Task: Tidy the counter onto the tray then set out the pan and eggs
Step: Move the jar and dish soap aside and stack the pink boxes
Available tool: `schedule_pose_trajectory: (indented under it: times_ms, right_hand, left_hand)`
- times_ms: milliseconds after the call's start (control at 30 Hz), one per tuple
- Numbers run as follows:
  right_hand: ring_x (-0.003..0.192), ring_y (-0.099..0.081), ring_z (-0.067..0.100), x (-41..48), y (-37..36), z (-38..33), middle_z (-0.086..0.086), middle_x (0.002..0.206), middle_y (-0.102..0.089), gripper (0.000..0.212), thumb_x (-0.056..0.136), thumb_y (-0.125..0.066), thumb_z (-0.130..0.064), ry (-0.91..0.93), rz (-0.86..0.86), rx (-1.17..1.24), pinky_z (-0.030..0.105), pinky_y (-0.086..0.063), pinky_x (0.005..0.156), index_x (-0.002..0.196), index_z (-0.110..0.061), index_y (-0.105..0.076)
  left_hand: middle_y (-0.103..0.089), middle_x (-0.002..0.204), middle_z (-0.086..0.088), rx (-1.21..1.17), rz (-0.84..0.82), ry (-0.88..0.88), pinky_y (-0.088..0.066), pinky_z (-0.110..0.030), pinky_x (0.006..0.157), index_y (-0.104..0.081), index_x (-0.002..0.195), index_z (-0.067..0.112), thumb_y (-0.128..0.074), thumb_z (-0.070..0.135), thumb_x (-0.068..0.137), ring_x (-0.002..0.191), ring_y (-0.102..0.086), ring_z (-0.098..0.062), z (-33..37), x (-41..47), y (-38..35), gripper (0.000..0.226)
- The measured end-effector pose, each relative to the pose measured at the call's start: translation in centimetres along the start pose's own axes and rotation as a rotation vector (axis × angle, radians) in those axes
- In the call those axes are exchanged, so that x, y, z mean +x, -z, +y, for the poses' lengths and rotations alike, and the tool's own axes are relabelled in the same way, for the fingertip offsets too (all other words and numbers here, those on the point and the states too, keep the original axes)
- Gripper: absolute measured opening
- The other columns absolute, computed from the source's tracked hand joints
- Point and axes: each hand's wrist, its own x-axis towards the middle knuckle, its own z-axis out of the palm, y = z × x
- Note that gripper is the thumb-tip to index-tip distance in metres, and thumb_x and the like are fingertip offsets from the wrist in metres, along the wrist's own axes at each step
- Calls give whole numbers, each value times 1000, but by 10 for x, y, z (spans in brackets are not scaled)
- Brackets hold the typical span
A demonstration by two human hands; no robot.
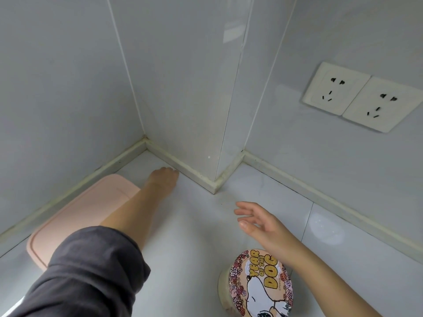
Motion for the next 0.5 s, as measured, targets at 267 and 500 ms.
schedule_pose_trajectory:
  times_ms: [267, 500]
  right_hand:
    - [112, -54, -8, -9, 2, -1, -20, 125, -58, 34, 96, -55, -27, 14, 34, 19, 20, -43, 98, 123, -45, -47]
    - [112, -56, -4, -40, 21, 9, -18, 121, -61, 32, 96, -55, -23, -3, 129, 68, 28, -45, 99, 126, -35, -52]
  left_hand:
    - [-50, 125, -13, -70, -66, -174, -43, -37, 96, -54, 120, 6, -44, 13, 98, 118, -50, -28, 8, -17, 4, 25]
    - [-48, 80, 9, -702, 593, -524, -43, -27, 63, -58, 84, 16, -60, 8, 86, 67, -50, -13, 46, -100, 58, 9]
